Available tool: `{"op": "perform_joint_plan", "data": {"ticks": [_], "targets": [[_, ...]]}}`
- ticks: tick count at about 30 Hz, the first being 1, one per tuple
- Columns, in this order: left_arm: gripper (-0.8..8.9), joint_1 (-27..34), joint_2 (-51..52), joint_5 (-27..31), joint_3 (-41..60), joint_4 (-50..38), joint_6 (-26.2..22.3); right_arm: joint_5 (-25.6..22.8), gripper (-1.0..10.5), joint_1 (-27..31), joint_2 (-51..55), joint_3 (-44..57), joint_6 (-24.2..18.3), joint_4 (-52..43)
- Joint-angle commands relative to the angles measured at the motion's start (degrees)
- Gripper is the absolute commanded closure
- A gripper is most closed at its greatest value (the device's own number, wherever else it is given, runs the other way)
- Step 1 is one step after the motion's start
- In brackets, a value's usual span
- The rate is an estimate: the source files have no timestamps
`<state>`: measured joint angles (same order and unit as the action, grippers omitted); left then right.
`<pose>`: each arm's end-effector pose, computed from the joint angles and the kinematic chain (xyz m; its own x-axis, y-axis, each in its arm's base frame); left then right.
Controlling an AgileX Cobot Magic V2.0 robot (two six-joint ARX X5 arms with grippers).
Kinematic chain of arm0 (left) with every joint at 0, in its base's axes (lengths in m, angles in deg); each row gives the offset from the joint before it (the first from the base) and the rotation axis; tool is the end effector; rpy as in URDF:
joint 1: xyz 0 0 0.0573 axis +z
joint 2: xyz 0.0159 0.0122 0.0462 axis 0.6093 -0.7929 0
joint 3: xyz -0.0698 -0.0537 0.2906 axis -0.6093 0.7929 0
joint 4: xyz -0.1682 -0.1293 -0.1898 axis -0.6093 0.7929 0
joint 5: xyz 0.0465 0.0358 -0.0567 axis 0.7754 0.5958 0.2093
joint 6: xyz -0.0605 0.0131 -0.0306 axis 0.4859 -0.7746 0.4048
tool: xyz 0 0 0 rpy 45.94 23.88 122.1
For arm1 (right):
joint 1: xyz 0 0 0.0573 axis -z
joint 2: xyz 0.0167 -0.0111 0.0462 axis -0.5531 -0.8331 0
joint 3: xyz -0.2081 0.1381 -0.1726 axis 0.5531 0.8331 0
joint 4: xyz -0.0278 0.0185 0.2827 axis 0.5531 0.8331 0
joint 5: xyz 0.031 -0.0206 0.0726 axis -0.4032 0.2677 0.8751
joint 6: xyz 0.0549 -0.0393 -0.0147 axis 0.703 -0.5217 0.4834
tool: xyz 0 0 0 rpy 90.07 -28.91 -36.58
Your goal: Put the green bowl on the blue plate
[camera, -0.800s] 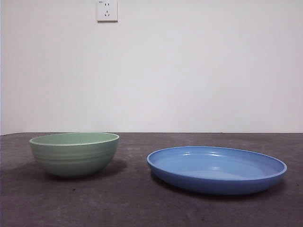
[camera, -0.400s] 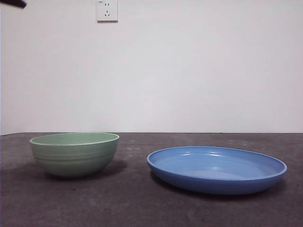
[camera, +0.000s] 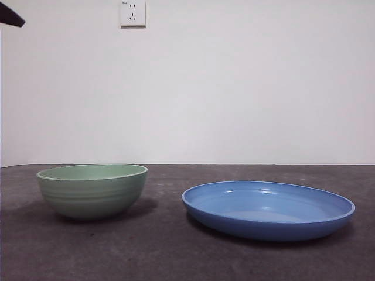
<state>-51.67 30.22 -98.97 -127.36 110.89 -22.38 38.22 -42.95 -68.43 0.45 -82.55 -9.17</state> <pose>0.1493 -0.0672 0.3473 0.5576 -0.7084 -0.4327 0.5795 0.7054 -0.4081 0.1075 0.0484 0.3491 0.5946 0.6881 -0.4160 -0.5690 0.7256 0.3869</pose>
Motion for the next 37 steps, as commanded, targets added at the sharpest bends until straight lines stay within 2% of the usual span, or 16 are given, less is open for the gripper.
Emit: {"op": "perform_joint_plan", "data": {"ticks": [1, 8, 15, 22, 31, 35, 37], "targets": [[2.78, -0.13, -1.57, 3.56, -1.11, 0.66, -0.48, 0.04, 3.2, -0.22, -0.22, -1.18, -0.07, -0.39], [2.82, 0.00, -9.68, 14.23, -1.11, 4.90, -0.33, 0.42, 3.2, -0.22, -0.20, -1.18, -0.07, -0.37], [2.83, 0.02, -20.87, 21.09, -1.11, 2.56, -0.44, 0.42, 3.2, -0.22, -0.20, -1.18, -0.07, -0.35], [2.86, 0.02, -31.89, 21.46, -2.08, -0.83, -0.44, 0.42, 3.2, -0.22, -0.20, -1.18, -0.04, -0.35], [2.94, 0.02, -46.64, 21.46, -10.08, -0.28, -0.76, 0.39, 3.2, -0.22, -0.20, -1.18, -0.07, -0.33], [3.93, 0.02, -51.04, 21.46, -13.84, 1.14, -1.60, 0.42, 3.2, -0.22, -0.20, -1.18, -0.09, -0.31], [4.12, 0.02, -52.96, 21.46, -15.67, 1.95, -1.81, 0.42, 3.2, -0.22, -0.20, -1.18, -0.07, -0.31]]}}
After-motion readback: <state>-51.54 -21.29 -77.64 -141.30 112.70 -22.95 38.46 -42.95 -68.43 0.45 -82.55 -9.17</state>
